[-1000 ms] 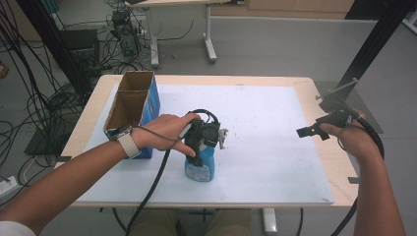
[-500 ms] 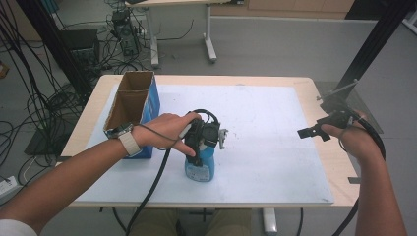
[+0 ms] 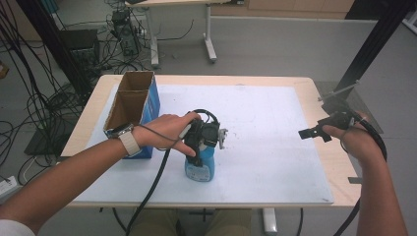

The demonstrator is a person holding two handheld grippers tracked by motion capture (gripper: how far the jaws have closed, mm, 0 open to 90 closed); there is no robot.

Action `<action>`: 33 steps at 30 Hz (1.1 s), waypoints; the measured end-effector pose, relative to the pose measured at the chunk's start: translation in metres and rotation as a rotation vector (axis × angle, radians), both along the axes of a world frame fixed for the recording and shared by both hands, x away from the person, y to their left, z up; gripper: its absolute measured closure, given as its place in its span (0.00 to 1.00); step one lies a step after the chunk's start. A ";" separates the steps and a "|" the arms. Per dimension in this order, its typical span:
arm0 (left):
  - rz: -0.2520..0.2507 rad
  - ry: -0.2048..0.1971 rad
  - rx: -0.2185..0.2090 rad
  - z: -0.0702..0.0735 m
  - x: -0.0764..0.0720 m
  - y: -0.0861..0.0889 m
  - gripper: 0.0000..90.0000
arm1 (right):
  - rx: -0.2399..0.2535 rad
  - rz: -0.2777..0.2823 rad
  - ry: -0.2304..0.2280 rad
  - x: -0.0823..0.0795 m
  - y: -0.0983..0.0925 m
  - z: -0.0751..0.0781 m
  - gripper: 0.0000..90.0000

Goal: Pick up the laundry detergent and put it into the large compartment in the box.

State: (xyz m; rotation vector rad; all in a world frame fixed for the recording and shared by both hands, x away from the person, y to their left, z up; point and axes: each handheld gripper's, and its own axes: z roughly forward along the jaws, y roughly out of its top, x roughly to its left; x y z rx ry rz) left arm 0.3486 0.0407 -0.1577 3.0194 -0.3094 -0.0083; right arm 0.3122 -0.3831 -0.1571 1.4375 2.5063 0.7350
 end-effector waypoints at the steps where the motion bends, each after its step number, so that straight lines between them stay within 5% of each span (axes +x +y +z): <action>1: 0.004 -0.001 0.004 0.000 -0.001 -0.001 0.44 | 0.000 0.000 0.000 0.000 0.000 0.000 0.09; 11: 0.093 0.012 -0.005 0.003 -0.005 0.002 0.44 | 0.007 0.006 -0.015 -0.003 0.000 0.002 0.09; 23: 0.216 0.009 0.017 0.034 -0.012 0.001 0.44 | 0.012 0.006 -0.034 -0.009 -0.002 0.005 0.09; 33: 0.408 -0.005 -0.012 0.065 -0.014 0.016 0.44 | 0.014 0.011 -0.036 -0.011 0.000 0.004 0.09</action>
